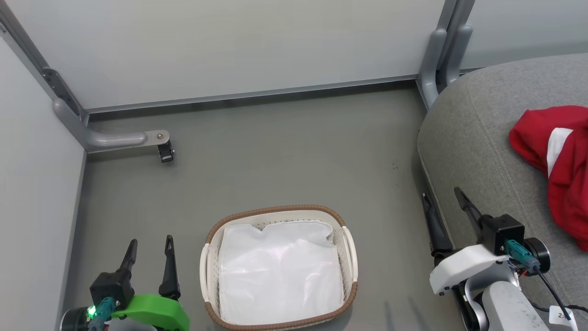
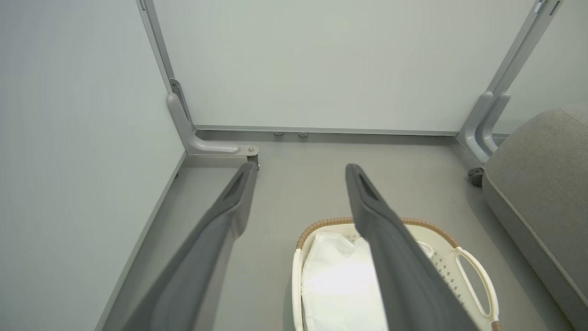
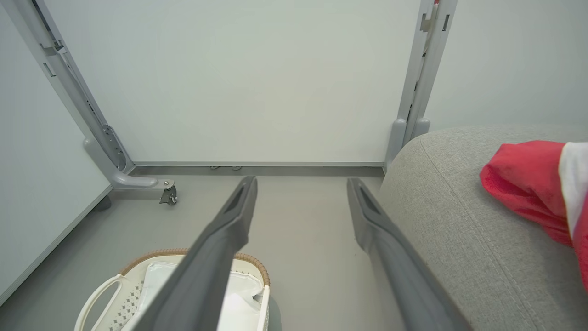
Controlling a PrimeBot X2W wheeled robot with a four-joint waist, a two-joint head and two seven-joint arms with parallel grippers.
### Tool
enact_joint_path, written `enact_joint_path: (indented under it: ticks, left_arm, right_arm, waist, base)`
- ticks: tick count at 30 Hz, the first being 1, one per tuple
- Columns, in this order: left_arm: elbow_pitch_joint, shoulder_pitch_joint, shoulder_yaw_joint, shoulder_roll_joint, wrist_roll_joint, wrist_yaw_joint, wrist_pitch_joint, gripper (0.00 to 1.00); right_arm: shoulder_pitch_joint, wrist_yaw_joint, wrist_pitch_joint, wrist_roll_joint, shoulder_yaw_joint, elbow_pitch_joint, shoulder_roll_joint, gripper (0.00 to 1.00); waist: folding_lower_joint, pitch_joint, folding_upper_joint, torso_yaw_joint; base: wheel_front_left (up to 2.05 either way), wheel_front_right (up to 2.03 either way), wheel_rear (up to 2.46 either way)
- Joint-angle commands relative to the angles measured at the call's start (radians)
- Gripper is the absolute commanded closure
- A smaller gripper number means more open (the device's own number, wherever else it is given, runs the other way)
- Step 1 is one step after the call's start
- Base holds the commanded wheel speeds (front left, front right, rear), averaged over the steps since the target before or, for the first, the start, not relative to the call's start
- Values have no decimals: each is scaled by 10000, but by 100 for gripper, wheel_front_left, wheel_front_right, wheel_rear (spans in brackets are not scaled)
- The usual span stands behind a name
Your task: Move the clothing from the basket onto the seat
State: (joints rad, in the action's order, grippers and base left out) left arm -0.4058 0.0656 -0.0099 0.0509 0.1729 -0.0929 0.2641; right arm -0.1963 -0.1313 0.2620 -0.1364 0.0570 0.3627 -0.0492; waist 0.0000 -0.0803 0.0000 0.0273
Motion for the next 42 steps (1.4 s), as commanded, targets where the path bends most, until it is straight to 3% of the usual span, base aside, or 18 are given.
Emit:
enact_joint_path:
  ticks: [1, 13, 14, 18, 42]
  left_arm:
    - [62, -154, -33, 6, 53, -21, 3, 0]
    - [362, -294, -170, 7, 635, -166, 3, 0]
    - [399, -298, -181, 9, 599, -190, 3, 100]
    - [112, -126, -202, -49, 773, -136, -45, 100]
    - [581, 59, 236, -32, 4876, -212, -1164, 100]
  right_arm:
    - [122, 11, 44, -26, -57, -58, -48, 0]
    - [70, 11, 44, -93, -175, -193, -45, 0]
    - [80, 11, 44, -96, -179, -197, -43, 100]
    - [87, -2, -55, -163, -163, 83, 55, 100]
    - [328, 0, -1167, -4562, -632, -329, 29, 100]
  waist:
    - [0, -25, 0, -24]
    - [0, -189, 0, -3]
    - [0, -181, 0, -8]
    - [0, -182, 0, -7]
    - [0, 1, 0, -58]
  base:
    - [0, 0, 0]
    - [0, 0, 0]
    - [0, 0, 0]
    - [0, 0, 0]
    - [0, 0, 0]
